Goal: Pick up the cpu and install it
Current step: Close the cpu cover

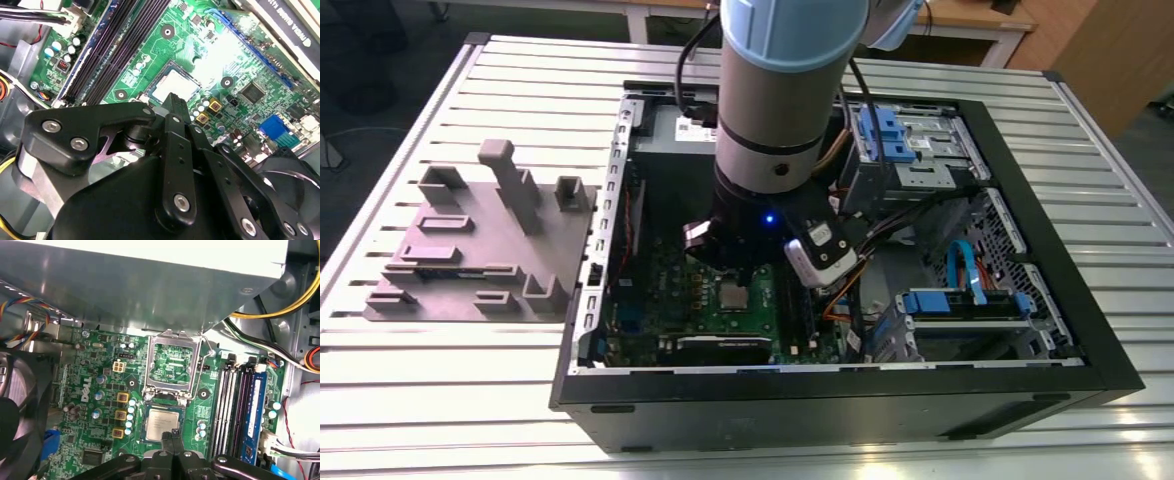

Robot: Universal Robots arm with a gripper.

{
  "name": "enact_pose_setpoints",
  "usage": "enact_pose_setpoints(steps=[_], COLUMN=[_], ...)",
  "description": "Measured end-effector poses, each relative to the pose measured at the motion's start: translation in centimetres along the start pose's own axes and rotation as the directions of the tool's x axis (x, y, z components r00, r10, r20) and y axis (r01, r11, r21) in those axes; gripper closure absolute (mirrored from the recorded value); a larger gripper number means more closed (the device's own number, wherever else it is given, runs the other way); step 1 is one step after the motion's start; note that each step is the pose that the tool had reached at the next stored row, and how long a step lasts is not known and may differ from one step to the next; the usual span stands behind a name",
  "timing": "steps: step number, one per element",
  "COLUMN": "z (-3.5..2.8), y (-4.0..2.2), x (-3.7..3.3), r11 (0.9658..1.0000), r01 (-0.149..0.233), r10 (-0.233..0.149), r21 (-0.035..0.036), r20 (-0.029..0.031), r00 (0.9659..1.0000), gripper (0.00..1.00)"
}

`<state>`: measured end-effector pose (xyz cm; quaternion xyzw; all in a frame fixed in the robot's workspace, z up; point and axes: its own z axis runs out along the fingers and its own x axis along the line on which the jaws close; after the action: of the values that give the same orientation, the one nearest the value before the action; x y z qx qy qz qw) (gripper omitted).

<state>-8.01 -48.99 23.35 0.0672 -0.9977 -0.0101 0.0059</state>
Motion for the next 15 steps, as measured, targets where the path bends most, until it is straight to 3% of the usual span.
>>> enact_pose_setpoints(steps=[15], z=[0.01], y=[0.0], x=[-0.06], r11=[1.0], r01=[0.009], r10=[-0.009], r21=[0.0001], r20=[-0.0002], r00=[1.0], gripper=[0.9])
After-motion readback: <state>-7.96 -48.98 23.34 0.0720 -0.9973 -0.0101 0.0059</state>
